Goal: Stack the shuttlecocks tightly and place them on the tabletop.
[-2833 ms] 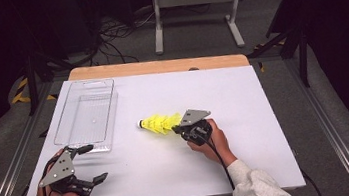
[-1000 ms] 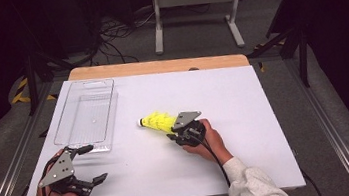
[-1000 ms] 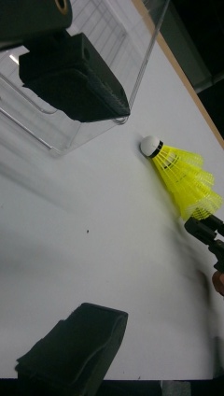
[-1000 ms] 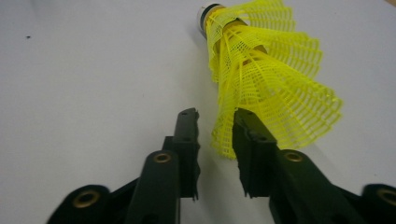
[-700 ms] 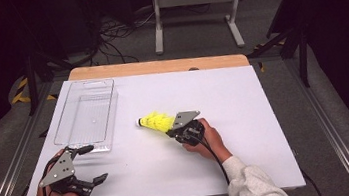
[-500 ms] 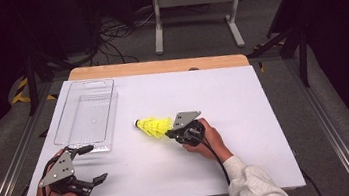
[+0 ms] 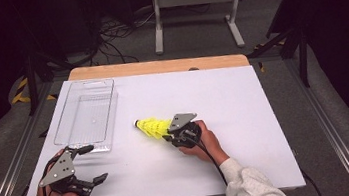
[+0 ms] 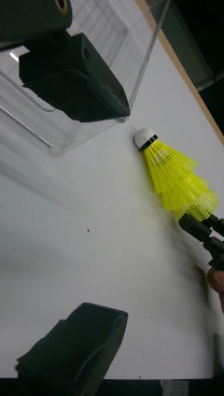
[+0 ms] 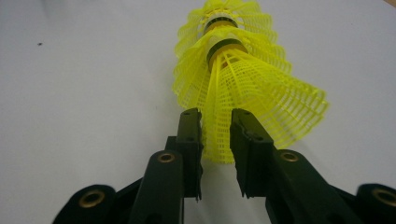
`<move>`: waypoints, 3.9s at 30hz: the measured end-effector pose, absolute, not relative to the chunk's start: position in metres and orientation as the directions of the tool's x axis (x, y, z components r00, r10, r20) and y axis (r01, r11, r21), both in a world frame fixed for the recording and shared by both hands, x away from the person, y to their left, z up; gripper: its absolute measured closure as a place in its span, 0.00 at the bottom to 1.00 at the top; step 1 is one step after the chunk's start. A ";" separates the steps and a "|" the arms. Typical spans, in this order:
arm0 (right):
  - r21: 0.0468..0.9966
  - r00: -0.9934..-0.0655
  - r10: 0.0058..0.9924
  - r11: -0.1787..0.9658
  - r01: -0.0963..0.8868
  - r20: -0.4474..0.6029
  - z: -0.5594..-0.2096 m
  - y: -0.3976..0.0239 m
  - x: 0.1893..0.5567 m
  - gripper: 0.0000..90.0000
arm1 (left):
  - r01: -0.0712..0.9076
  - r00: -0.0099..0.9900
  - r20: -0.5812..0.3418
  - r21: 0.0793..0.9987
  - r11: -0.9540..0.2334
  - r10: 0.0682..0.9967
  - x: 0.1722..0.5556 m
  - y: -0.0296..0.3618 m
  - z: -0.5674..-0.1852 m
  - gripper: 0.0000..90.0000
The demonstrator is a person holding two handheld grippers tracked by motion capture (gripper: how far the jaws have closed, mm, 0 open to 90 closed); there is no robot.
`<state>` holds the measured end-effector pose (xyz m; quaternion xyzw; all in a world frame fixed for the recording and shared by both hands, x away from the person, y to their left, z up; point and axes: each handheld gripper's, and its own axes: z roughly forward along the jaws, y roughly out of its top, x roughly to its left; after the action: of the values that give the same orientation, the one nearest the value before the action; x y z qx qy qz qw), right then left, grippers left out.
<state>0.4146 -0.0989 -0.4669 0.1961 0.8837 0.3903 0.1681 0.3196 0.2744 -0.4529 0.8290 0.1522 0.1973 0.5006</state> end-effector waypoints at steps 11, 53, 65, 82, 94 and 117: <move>0.768 -0.808 0.561 0.593 0.241 -0.180 -0.466 -0.092 0.415 0.98 | 0.060 0.877 0.168 0.890 -0.451 0.450 0.320 0.274 -0.453 0.06; 0.771 -0.845 0.528 0.570 0.285 -0.079 -0.465 -0.089 0.416 0.37 | 0.055 0.877 0.173 0.891 -0.451 0.449 0.320 0.275 -0.452 0.06; 0.760 -0.831 0.553 0.567 0.318 -0.065 -0.471 -0.076 0.419 0.23 | 0.062 0.877 0.167 0.891 -0.450 0.451 0.320 0.274 -0.453 0.06; 0.807 -0.681 0.732 0.385 0.447 0.028 -0.475 -0.043 0.422 0.37 | 0.065 0.878 0.166 0.888 -0.455 0.449 0.321 0.273 -0.454 0.06; 0.799 -0.569 0.822 0.358 0.484 -0.024 -0.477 -0.028 0.426 0.59 | 0.071 0.880 0.159 0.888 -0.455 0.447 0.322 0.272 -0.454 0.06; 0.797 -0.578 0.808 0.422 0.433 -0.114 -0.474 -0.027 0.433 0.97 | 0.065 0.879 0.163 0.890 -0.452 0.449 0.323 0.273 -0.454 0.06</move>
<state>0.4330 -0.0273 -0.4738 0.3852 0.8053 0.3749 0.2501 0.3228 0.2733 -0.4539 0.8301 0.1548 0.1915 0.5002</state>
